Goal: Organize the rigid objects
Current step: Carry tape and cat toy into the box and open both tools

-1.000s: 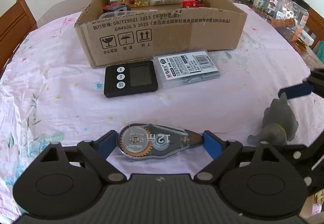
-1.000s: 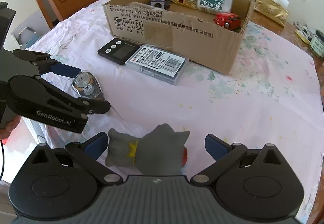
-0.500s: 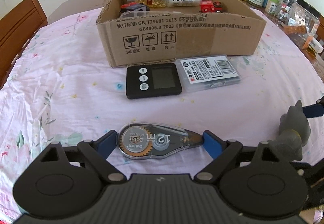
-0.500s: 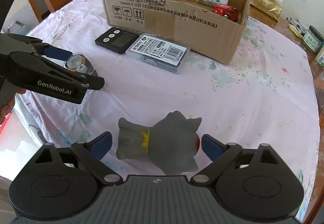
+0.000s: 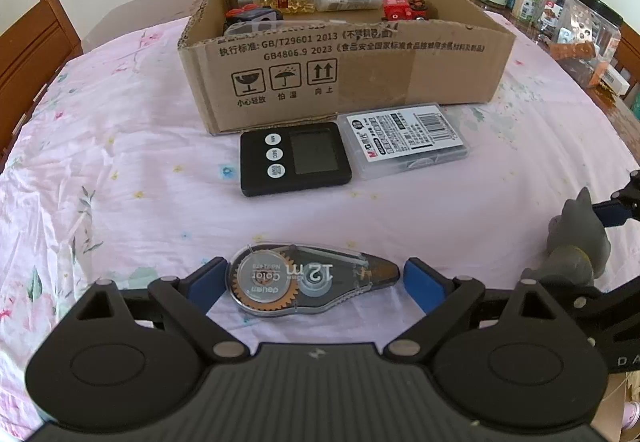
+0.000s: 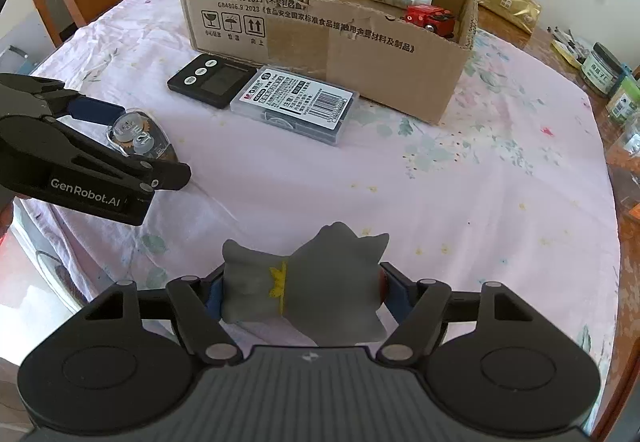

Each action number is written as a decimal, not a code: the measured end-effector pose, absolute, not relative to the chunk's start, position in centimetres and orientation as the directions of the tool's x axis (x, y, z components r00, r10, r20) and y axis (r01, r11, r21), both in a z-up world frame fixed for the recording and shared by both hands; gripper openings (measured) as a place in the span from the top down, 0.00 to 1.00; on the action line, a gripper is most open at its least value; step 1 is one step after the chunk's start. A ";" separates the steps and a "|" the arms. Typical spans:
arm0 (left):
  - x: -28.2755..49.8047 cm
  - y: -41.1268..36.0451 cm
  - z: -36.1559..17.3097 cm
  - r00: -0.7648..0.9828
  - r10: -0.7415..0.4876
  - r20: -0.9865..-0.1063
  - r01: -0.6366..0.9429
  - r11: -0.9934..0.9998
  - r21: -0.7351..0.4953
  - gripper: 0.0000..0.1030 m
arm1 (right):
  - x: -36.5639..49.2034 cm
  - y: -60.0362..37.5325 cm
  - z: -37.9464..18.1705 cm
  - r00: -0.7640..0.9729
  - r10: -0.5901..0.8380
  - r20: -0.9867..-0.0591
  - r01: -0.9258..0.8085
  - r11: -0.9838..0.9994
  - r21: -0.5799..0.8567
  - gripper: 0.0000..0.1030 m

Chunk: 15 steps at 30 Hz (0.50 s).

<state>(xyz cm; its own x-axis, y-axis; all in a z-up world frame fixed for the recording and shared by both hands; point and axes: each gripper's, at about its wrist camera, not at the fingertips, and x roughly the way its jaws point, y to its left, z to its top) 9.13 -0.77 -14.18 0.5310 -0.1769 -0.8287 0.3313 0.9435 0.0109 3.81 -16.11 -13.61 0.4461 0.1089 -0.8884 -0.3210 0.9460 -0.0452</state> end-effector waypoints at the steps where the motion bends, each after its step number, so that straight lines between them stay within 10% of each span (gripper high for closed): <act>1: 9.1 -0.7 -14.2 0.530 -0.181 -0.829 0.335 0.942 0.009 0.10 | 3.8 -16.1 -13.6 0.444 0.108 -0.889 -0.320 0.946 -0.045 0.25; 15: 9.6 -0.5 -10.8 0.477 -0.220 -0.851 0.427 0.904 0.005 0.13 | 5.1 -16.9 -10.6 0.469 0.136 -0.873 -0.317 0.948 -0.022 0.25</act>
